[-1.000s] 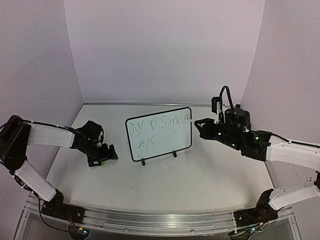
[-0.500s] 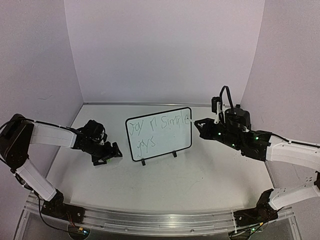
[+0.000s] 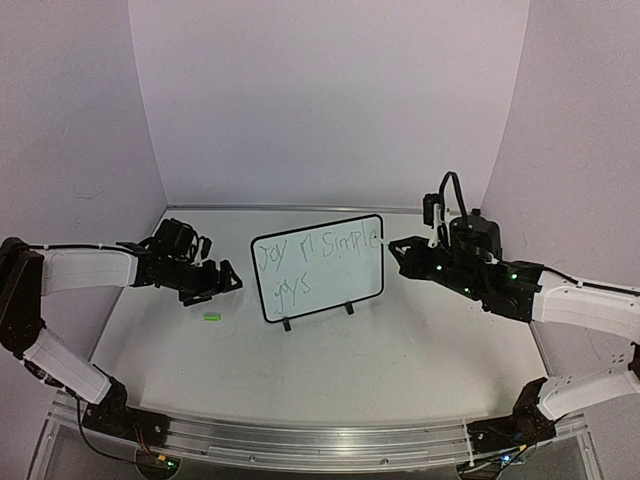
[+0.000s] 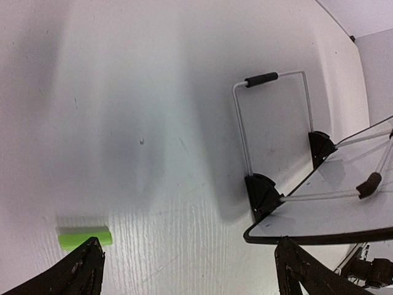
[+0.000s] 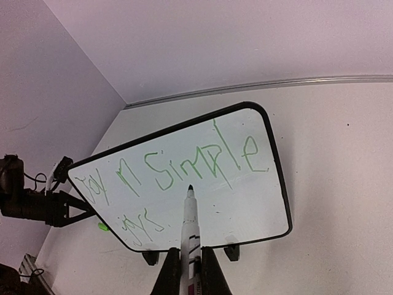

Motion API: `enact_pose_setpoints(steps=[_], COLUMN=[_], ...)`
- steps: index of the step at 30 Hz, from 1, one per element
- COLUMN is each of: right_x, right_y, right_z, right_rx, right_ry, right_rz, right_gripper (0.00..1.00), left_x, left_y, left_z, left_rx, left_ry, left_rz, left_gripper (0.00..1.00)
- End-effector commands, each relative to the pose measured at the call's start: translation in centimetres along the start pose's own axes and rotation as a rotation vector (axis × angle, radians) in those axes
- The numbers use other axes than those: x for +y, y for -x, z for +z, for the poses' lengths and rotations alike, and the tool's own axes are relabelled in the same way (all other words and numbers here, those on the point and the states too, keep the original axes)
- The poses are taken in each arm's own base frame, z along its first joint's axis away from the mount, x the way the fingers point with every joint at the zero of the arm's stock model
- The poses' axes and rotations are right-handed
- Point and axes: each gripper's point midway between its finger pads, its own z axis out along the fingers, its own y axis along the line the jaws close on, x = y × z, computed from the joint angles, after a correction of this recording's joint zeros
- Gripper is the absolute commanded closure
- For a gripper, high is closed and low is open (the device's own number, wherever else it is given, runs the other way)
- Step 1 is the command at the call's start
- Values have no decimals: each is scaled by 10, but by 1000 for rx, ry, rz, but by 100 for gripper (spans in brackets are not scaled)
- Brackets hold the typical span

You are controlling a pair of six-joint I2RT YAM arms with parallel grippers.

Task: Write a sentence on the whiteboard
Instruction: Adjust the pen cap at the center of the board.

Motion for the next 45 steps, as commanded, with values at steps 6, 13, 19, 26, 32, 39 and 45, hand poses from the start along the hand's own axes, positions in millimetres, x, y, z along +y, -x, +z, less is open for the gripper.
enact_pose_setpoints(steps=[6, 13, 19, 26, 32, 39, 45], right_x=[3, 0, 0, 0, -2, -2, -2], right_y=[12, 14, 12, 11, 11, 10, 8], right_z=[-10, -16, -13, -12, -15, -17, -17], right_rx=[-47, -59, -50, -44, -50, -51, -50], right_ry=[18, 8, 8, 10, 8, 10, 17], right_rz=[12, 16, 16, 15, 21, 23, 30], right_gripper=[100, 100, 100, 100, 100, 100, 100], left_x=[5, 19, 30, 40, 41, 45, 37], left_y=[22, 8, -15, -34, -46, -62, -69], left_z=[24, 33, 35, 29, 20, 5, 1], left_rx=[71, 143, 199, 235, 254, 273, 292], left_ry=[30, 79, 81, 101, 98, 132, 92], left_rz=[134, 121, 89, 77, 61, 79, 104], left_gripper=[4, 5, 5, 6, 7, 7, 7])
